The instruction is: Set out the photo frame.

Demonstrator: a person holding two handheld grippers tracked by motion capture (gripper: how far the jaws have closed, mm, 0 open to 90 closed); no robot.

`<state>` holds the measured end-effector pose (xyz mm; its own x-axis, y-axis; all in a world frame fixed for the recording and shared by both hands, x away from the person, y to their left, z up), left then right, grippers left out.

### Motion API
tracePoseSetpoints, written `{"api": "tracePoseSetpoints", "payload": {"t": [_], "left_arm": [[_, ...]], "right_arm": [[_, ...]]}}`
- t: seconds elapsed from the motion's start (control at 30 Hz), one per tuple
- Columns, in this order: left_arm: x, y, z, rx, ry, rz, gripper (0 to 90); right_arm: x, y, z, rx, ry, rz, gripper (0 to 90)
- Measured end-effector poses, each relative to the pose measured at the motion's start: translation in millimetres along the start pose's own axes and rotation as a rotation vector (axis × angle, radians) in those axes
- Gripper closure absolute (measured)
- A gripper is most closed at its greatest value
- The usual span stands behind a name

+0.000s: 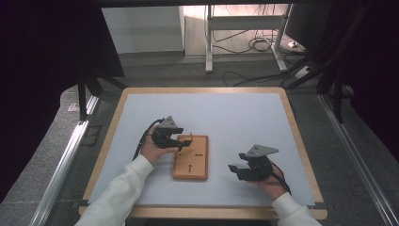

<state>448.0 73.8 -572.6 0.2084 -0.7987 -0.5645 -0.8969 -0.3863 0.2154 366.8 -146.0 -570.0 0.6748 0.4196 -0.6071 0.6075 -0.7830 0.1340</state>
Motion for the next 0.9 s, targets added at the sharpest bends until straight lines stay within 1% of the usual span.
{"api": "tracePoseSetpoints", "payload": {"t": [0.1, 0.2, 0.3, 0.4, 0.43, 0.47, 0.53, 0.6, 0.63, 0.67, 0.77, 0.83, 0.87, 0.9], "left_arm": [[6.1, -4.6, 1.8, -0.005, -0.009, 0.008, 35.6], [12.5, -8.1, 4.9, 0.007, -0.034, 0.01, 42.8], [17.0, -9.2, 1.7, 0.015, -0.028, 0.029, 49.1], [22.9, -8.9, -1.7, 0.034, -0.031, 0.04, 54.5], [24.7, -8.5, -2.9, 0.036, -0.026, 0.045, 57.5], [25.8, -7.6, -3.5, 0.041, -0.027, 0.059, 61.0], [28.2, -6.1, -4.1, 0.038, -0.026, 0.074, 69.7], [29.3, -6.5, -3.7, 0.032, -0.03, 0.075, 78.3], [29.2, -8.0, -3.4, 0.032, -0.031, 0.067, 81.7], [28.7, -8.6, -3.1, 0.029, -0.032, 0.075, 84.0], [28.6, -8.7, -3.0, 0.01, -0.028, 0.087, 84.7], [28.6, -8.9, -3.2, -0.001, -0.039, 0.085, 84.8], [29.2, -8.4, -4.0, -0.011, -0.035, 0.086, 84.8], [28.8, -8.8, -3.8, -0.012, -0.044, 0.087, 84.8]], "right_arm": [[0.8, -1.8, 1.7, -0.008, -0.007, -0.001, 34.4], [1.6, -2.2, 2.9, -0.012, -0.012, 0.001, 34.4], [2.4, -1.8, 3.0, -0.007, -0.012, 0.003, 34.3], [3.1, -1.7, 3.0, -0.005, -0.014, 0.005, 34.3], [3.3, -1.8, 3.3, -0.006, -0.016, 0.006, 34.3], [3.4, -1.7, 3.5, -0.009, -0.018, 0.007, 34.3], [3.6, -2.0, 3.8, -0.01, -0.019, 0.007, 34.3], [4.0, -2.2, 4.1, -0.009, -0.02, 0.005, 34.3], [4.2, -2.1, 4.5, -0.008, -0.022, 0.005, 34.3], [4.4, -2.0, 4.7, -0.008, -0.023, 0.004, 34.3], [5.2, -2.9, 4.6, -0.009, -0.023, 0.002, 34.3], [5.4, -4.3, 3.8, -0.01, -0.02, -0.001, 34.3], [5.4, -5.0, 3.2, -0.011, -0.019, -0.001, 34.3], [5.5, -5.7, 2.1, -0.013, -0.011, -0.001, 34.3]]}}
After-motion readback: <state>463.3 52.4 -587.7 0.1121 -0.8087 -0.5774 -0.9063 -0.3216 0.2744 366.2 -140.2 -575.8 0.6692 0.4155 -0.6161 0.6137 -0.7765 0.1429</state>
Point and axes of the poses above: each handheld gripper's, and its own axes: x roughly forward along the jaws, z roughly out of its underside, y roughly to its right, the point moved 10 cm from there along x, roughly forward along the jaws, and after that the axes turned 15 degrees about z, right-handed, at the moved point
